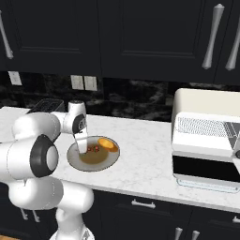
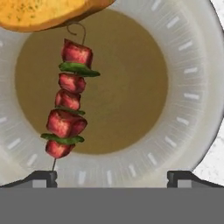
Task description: Pick up the kebab skewer and baguette bread, and place them inside the toaster oven. Close the toaster oven door and start by setting the timer.
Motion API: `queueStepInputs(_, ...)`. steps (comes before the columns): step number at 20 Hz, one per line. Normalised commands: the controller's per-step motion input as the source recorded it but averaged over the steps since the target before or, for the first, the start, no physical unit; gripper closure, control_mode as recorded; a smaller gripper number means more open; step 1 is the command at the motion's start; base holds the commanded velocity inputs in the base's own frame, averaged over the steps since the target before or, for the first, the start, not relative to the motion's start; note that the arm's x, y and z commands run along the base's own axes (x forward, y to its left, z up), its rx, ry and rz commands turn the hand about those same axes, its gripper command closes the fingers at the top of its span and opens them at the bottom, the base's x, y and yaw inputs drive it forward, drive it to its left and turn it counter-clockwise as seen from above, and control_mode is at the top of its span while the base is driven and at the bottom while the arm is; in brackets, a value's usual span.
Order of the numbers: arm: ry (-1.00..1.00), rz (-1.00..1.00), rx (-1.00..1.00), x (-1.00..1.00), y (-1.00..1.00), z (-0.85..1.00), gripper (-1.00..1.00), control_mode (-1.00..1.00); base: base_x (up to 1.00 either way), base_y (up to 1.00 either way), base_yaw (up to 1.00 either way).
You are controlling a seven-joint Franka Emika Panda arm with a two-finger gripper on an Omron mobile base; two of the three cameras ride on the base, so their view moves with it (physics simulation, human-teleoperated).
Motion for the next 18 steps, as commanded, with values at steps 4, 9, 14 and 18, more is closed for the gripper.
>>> queueStepInputs(4,-0.01,-0.03,-0.07,0.03,0.01,-0.45,-1.0,-1.0,0.0,0.0,0.0)
queueStepInputs(9,-0.05,-0.03,-0.1,0.0,0.28,-0.21,-1.0,-1.0,0.0,0.0,0.0)
queueStepInputs(14,-0.01,-0.07,-0.02,0.04,0.05,0.0,-1.0,-1.0,0.0,0.0,0.0)
queueStepInputs(18,0.0,-0.1,-0.02,0.21,0.0,0.0,-1.0,-1.0,0.0,0.0,0.0)
